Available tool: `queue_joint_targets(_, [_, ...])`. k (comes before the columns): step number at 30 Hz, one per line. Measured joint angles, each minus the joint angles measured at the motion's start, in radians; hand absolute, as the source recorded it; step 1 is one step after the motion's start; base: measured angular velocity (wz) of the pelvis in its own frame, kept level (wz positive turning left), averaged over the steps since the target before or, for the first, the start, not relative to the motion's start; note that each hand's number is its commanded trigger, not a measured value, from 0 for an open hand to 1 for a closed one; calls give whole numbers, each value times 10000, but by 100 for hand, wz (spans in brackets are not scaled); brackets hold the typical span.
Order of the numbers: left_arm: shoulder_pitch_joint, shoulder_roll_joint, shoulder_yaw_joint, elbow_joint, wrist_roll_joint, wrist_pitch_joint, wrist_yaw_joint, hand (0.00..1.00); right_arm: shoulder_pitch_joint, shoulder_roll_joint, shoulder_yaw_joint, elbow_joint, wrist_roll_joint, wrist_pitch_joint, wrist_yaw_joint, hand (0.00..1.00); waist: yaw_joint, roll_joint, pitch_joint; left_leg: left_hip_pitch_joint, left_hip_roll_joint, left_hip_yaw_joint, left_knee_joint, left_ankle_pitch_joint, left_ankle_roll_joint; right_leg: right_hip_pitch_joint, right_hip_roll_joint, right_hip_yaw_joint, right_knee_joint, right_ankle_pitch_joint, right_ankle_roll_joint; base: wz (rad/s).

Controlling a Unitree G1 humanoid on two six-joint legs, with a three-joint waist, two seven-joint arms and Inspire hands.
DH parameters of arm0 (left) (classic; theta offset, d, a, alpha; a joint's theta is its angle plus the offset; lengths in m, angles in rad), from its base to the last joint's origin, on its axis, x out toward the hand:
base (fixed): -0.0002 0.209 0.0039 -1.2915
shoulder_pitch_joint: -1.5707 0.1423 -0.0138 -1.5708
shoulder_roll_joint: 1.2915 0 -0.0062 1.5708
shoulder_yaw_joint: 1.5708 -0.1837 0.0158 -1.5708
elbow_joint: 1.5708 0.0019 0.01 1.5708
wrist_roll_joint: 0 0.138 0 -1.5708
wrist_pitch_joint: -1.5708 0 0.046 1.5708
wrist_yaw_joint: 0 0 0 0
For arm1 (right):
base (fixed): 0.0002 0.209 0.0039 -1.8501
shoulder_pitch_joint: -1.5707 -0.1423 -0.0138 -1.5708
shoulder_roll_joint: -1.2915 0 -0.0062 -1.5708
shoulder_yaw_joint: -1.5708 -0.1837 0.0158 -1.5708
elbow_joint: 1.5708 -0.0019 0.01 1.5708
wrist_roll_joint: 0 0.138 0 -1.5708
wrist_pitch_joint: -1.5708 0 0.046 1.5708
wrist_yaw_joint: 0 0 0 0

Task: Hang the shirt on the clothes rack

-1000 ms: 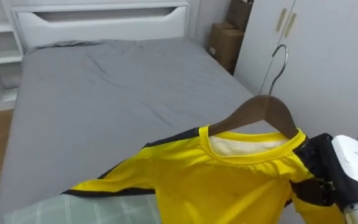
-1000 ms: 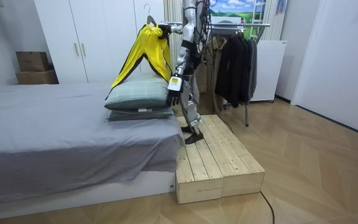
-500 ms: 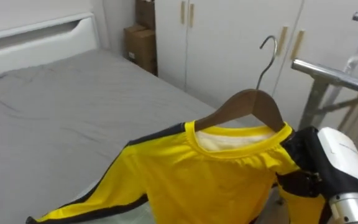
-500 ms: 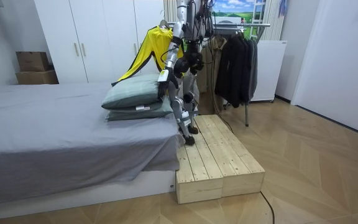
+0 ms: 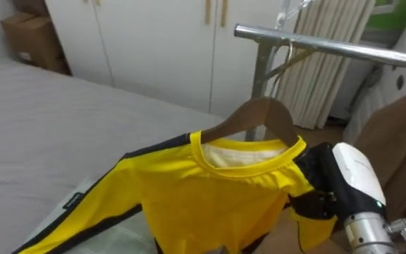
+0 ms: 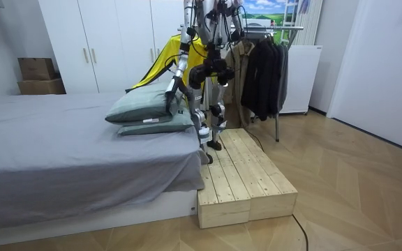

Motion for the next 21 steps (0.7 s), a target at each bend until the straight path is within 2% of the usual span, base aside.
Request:
queue_joint_targets(1, [5, 20, -5, 36, -55, 0, 25, 0, -29, -10, 2, 0, 3, -2, -1, 100, 38, -73, -12, 115, 35, 286, -67, 34, -76, 114, -286, -150, 306, -355, 131, -36])
queue_joint_targets(2, [17, 89, -3, 65, -156, 0, 30, 0, -102, 4, 21, 0, 87, -7, -4, 100, 63, -273, -32, 230, 24, 494, 12, 25, -256, 304, -681, -240, 389, -888, 390, -32])
queue_joint_targets(3, [20, 154, 92, 64, -169, 0, 29, 0, -188, 11, 103, 1, 250, -3, 0, 100, 73, -418, -18, 158, -39, 430, 266, 20, -450, 402, -555, 8, -11, -1132, 330, -32])
queue_joint_targets(4, [22, 130, 186, 65, -172, 0, 24, 0, -213, -10, 139, 1, 354, 5, 14, 100, 83, -356, -5, 103, -8, 340, 368, 27, -520, 435, -382, 193, -171, -1122, 301, -61])
queue_joint_targets(5, [101, 100, 371, 65, -177, 4, 10, 0, -233, -30, 223, 1, 518, 38, 26, 100, 266, -170, -42, 81, 69, -174, 298, 23, -555, 527, 1, 472, -624, -844, 20, -80])
queue_joint_targets(6, [165, 147, 535, 64, -175, 17, 14, 0, -252, -36, 329, 1, 705, 93, 36, 100, 293, -117, -47, 33, 141, -588, 258, 66, -618, 652, 256, 607, -979, -551, -253, -81])
queue_joint_targets(8, [195, 191, 835, 54, -158, 21, 15, 0, -254, -29, 324, -1, 761, 99, 159, 100, 206, -149, -62, 17, 228, -692, 250, 92, -693, 634, 396, 663, -1081, -445, -398, -38])
queue_joint_targets(14, [185, 156, 997, 35, -161, 31, 64, 0, -618, -35, 193, -41, 683, 214, 747, 100, -194, -195, -81, 89, 255, -798, 55, 173, -827, 616, 638, 869, -1253, -342, -437, -5])
queue_joint_targets(21, [171, 157, 1099, 29, -146, 106, 203, 0, -645, -112, -598, -572, 788, 186, 747, 100, -369, -465, -118, 179, 234, -906, -58, 196, -855, 894, 640, 741, -1719, -37, -384, 0])
